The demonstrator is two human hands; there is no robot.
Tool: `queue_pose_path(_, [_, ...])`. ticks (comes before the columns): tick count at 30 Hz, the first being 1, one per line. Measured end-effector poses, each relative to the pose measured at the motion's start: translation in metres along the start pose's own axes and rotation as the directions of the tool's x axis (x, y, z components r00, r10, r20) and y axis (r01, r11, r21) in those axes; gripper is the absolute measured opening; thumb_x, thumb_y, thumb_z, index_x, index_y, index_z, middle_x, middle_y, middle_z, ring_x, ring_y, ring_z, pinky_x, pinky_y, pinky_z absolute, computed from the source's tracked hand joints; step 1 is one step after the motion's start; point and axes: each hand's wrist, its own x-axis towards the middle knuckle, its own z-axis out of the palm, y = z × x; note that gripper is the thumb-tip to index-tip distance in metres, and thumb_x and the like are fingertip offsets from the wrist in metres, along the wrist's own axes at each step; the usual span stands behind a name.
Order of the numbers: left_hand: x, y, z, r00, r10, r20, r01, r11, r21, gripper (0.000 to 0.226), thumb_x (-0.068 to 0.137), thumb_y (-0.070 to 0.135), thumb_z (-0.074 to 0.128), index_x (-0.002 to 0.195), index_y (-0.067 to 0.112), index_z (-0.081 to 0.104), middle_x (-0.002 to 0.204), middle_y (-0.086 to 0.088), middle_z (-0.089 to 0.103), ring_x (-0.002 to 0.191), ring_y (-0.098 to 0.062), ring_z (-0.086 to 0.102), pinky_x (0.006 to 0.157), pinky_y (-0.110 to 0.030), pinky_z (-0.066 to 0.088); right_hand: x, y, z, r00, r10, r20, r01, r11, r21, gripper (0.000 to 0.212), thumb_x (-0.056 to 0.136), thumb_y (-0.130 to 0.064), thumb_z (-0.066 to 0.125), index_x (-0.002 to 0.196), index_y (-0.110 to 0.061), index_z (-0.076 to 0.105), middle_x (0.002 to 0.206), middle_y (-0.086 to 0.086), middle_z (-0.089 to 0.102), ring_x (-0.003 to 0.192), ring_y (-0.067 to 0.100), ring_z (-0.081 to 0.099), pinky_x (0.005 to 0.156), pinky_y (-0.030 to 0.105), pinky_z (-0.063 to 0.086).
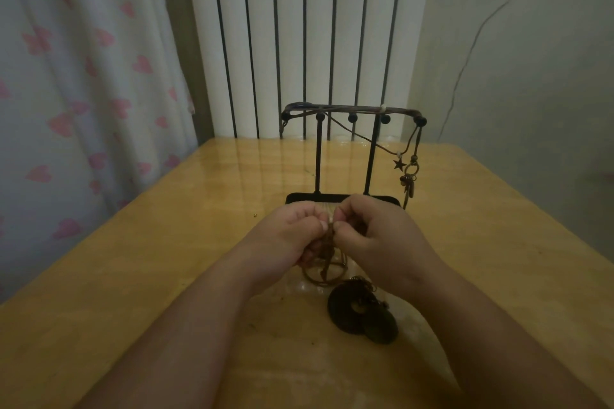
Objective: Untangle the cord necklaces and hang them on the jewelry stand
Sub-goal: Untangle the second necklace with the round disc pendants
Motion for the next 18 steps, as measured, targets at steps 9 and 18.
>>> queue_pose_path(9, [-0.002, 0.003, 0.000, 0.999, 0.032, -0.002, -0.031, 0.983, 0.179, 0.026, 0.095, 0.011, 0.049, 0.075, 0.024, 0.058, 0.060, 0.010, 0.050, 0.057, -0.010, 0.043, 0.057, -0.032, 0.038, 0.001, -0.002, -0.010, 0.998, -0.018, 0.063, 0.031, 0.978, -0.208, 0.016, 0.089, -0.028, 0.063, 0.082, -0.040, 0.057, 0.077, -0.012, 0.060, 0.070, 0.005, 0.058, 0.064, 0.022, 0.054])
queue_pose_path(18, [-0.002, 0.004, 0.000, 0.999, 0.050, 0.001, -0.047, 0.939, 0.341, 0.020, 0.092, 0.017, 0.054, 0.076, 0.029, 0.056, 0.064, 0.013, 0.053, 0.057, -0.001, 0.045, 0.057, -0.026, 0.039, 0.000, -0.007, -0.014, 0.989, -0.011, 0.149, 0.055, 0.956, -0.288, 0.009, 0.088, -0.030, 0.064, 0.085, -0.036, 0.058, 0.079, -0.011, 0.060, 0.071, 0.006, 0.058, 0.068, 0.024, 0.056])
